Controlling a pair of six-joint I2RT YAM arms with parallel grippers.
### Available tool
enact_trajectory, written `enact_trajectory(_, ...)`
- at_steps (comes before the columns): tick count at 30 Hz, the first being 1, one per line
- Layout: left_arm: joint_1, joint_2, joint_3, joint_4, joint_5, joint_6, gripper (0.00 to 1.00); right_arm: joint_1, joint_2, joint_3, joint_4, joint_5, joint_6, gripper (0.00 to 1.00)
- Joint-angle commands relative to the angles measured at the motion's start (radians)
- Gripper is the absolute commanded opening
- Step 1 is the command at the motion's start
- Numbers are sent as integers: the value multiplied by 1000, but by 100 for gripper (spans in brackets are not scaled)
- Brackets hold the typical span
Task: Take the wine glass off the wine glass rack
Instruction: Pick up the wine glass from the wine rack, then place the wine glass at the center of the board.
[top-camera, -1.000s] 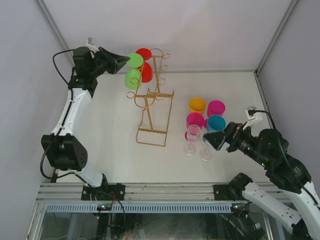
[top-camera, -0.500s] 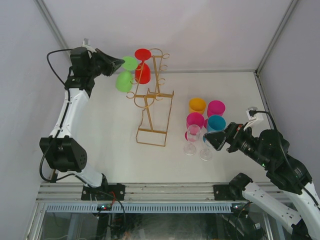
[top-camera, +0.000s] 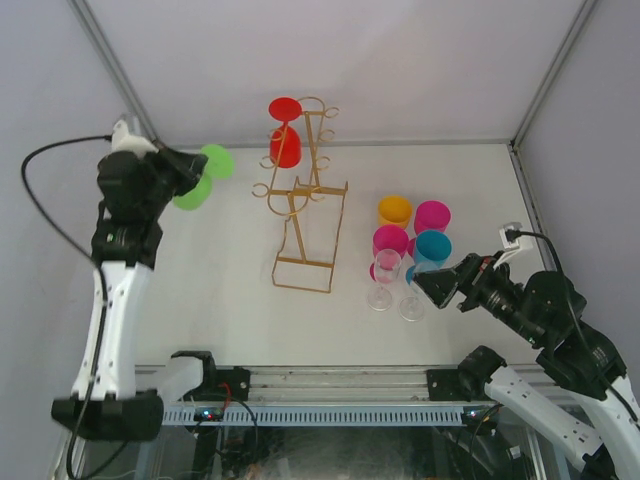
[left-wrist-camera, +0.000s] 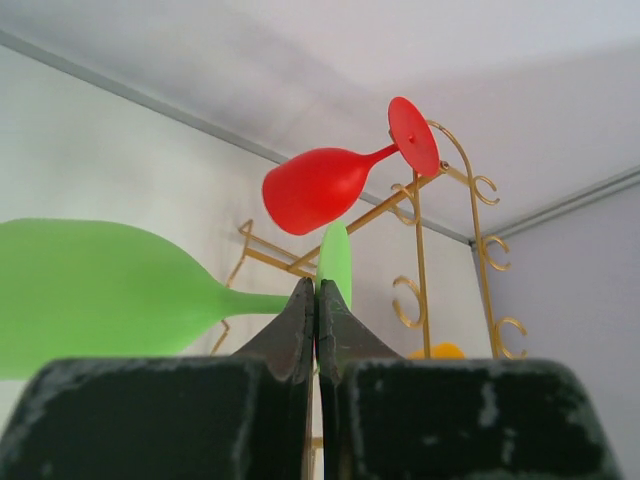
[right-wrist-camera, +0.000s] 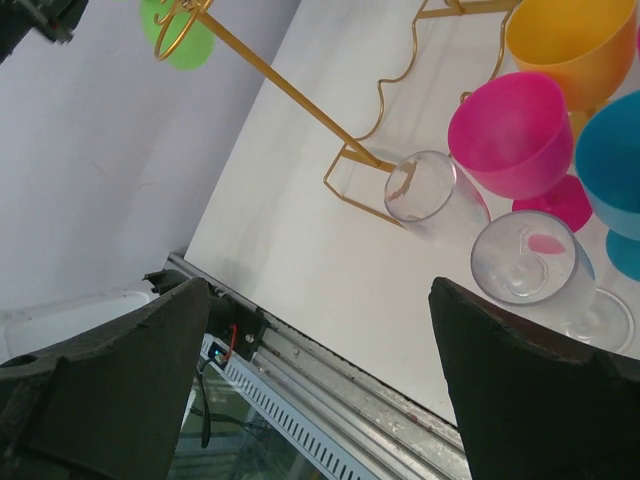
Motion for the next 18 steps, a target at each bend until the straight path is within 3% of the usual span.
enact_trajectory(1, 4, -207, -123, 48, -139, 84, 0, -4, -27, -26, 80, -2, 5, 90)
enact_trajectory(7, 5, -350, -288, -70, -104, 72, 0, -4, -26, -51, 92, -8, 46, 89)
enact_trajectory(13, -1, -486, -432, -106, 51, 20, 0, -4, -27, -71, 113, -23, 89, 89)
enact_trajectory(18, -24, -624, -519, -195, 87, -1, 0, -4, -44, -117, 150, -37, 156, 89)
